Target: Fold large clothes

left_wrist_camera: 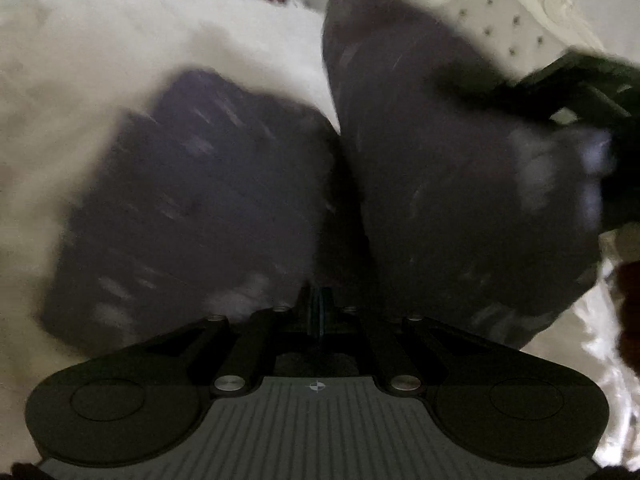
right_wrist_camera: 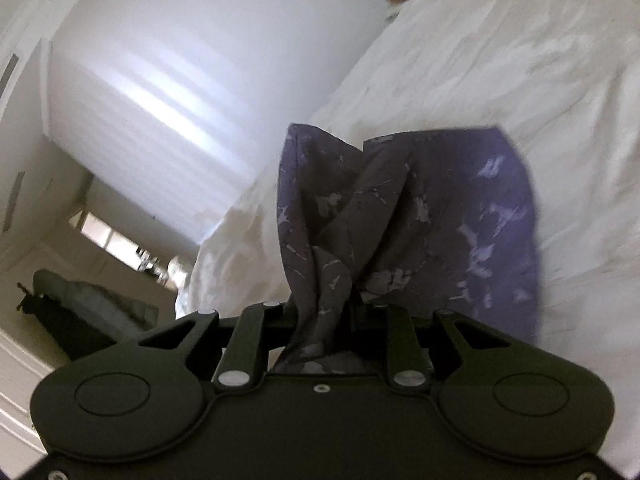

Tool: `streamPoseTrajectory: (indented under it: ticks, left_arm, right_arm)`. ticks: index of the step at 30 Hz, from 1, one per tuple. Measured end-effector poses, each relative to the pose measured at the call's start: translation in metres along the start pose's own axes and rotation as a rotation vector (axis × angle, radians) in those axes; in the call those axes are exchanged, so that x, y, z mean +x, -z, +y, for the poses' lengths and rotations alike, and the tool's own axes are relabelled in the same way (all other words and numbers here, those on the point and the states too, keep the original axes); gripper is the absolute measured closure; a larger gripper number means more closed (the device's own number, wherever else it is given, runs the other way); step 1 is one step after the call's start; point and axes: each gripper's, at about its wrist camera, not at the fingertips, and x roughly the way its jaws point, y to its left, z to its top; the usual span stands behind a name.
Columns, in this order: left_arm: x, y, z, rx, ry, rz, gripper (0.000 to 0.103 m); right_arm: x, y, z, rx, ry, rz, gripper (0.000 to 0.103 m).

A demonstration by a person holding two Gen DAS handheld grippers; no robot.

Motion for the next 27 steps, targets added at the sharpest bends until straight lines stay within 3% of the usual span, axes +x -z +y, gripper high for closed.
streamPoseTrajectory:
  ticks: [5,10,15,17,22,24,27]
  left_arm:
    - [-0.037,-0.006,0.034,-0.040,-0.113,-0.078,0.099]
    - [-0.048,-0.011,0.051,-0.106,-0.159,-0.107,0.099]
    - [-0.050,-0.013,0.052,-0.116,-0.168,-0.125,0.099]
    - [-0.056,-0.012,0.047,-0.090,-0.169,-0.147,0.098]
    - [-0.072,-0.017,0.036,-0.006,-0.168,-0.206,0.098]
    - [-0.078,-0.020,0.028,0.042,-0.168,-0.234,0.098]
    - [-0.085,-0.025,0.008,0.135,-0.161,-0.278,0.097]
  right_arm:
    - [0.050,0.010,-0.005,0.053,-0.021,0.061,0.072]
    - [0.086,0.029,-0.008,0.045,0.009,0.123,0.069]
    - [0.103,0.035,-0.017,0.035,-0.042,0.165,0.049]
    - [0.096,0.031,-0.016,0.020,-0.101,0.163,0.039]
    - [0.045,0.003,0.000,-0.065,-0.220,0.064,0.030]
    - [0.022,-0.007,0.003,-0.096,-0.223,0.004,0.027]
    - [-0.014,-0.014,-0.003,-0.154,-0.149,-0.071,0.027]
